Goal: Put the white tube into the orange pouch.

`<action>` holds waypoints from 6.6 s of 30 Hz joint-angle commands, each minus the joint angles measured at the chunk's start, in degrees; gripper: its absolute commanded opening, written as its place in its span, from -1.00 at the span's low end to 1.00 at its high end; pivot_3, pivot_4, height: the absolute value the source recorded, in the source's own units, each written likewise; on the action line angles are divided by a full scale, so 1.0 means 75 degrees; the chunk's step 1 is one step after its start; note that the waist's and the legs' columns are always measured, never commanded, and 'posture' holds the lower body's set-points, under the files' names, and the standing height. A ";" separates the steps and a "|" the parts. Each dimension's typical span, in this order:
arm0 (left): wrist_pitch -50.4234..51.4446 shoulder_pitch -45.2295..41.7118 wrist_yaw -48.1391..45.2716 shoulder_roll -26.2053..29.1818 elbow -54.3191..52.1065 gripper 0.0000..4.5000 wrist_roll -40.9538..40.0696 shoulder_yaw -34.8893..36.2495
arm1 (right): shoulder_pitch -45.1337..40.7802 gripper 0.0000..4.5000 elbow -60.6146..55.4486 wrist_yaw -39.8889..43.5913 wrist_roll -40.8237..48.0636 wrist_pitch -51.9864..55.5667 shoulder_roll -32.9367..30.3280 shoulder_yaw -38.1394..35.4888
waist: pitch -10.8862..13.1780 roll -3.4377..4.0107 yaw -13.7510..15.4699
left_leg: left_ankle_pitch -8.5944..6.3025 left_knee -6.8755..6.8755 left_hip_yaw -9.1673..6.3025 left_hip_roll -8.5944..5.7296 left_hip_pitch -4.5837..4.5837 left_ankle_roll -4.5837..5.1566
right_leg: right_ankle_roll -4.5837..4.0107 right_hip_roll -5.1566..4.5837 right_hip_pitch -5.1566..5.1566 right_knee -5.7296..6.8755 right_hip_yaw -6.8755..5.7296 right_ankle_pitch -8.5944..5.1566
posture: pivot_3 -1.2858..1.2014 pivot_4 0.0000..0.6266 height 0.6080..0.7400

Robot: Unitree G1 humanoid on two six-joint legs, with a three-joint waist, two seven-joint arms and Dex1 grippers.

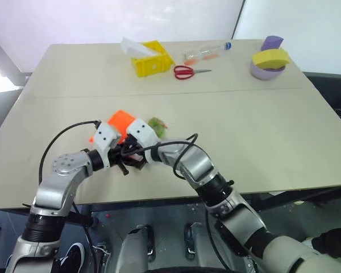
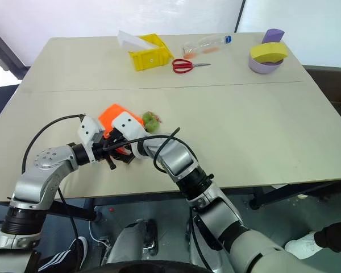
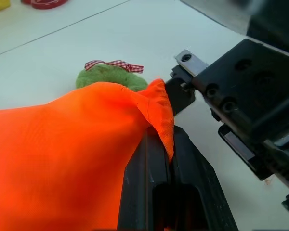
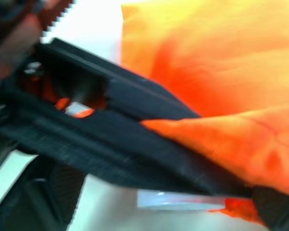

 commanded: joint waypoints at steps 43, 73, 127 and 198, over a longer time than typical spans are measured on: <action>-0.1046 0.0493 -0.0269 0.0292 0.0145 -1.00 0.0588 -0.0329 | -0.1245 0.99 0.2564 -0.0849 0.0800 -0.1588 -0.0856 -0.2783 | -0.0002 -0.0001 0.0009 | 0.0048 0.0000 0.0004 0.0002 0.0010 0.0012 | -0.0014 0.0006 0.0010 0.0008 -0.0004 0.0012 | 0.03 -0.52 1.00; -0.0699 0.0659 -0.0014 0.0241 -0.0279 -1.00 0.0399 -0.0245 | -0.0266 -0.99 0.1732 -0.1048 -0.0303 -0.1241 -0.1416 -0.2274 | -0.0002 -0.0001 0.0081 | 0.0054 -0.0001 0.0001 0.0000 0.0011 0.0007 | -0.0019 -0.0002 0.0013 0.0011 -0.0005 0.0010 | 0.03 -0.52 1.00; -0.2317 -0.4993 -0.2676 -0.1906 0.6082 0.99 0.1386 -0.2435 | 0.2267 -1.00 -0.1818 -0.0929 0.0666 0.0540 -0.3657 -0.3030 | -0.0002 -0.0011 0.0248 | 0.0072 0.0046 -0.0017 -0.0017 -0.0004 0.0052 | -0.0028 0.0010 0.0036 -0.0001 -0.0025 0.0014 | 0.03 -0.52 1.00; -0.2765 -0.2752 -0.5109 0.0557 0.3519 -0.93 0.1742 -0.2044 | 0.1079 -1.00 0.1137 -0.2550 0.0075 -0.1398 -0.4551 -0.4042 | 0.0000 0.0001 0.0199 | 0.0061 0.0085 -0.0012 -0.0009 -0.0021 0.0072 | -0.0009 0.0003 0.0033 0.0008 -0.0019 0.0021 | 0.03 -0.52 1.00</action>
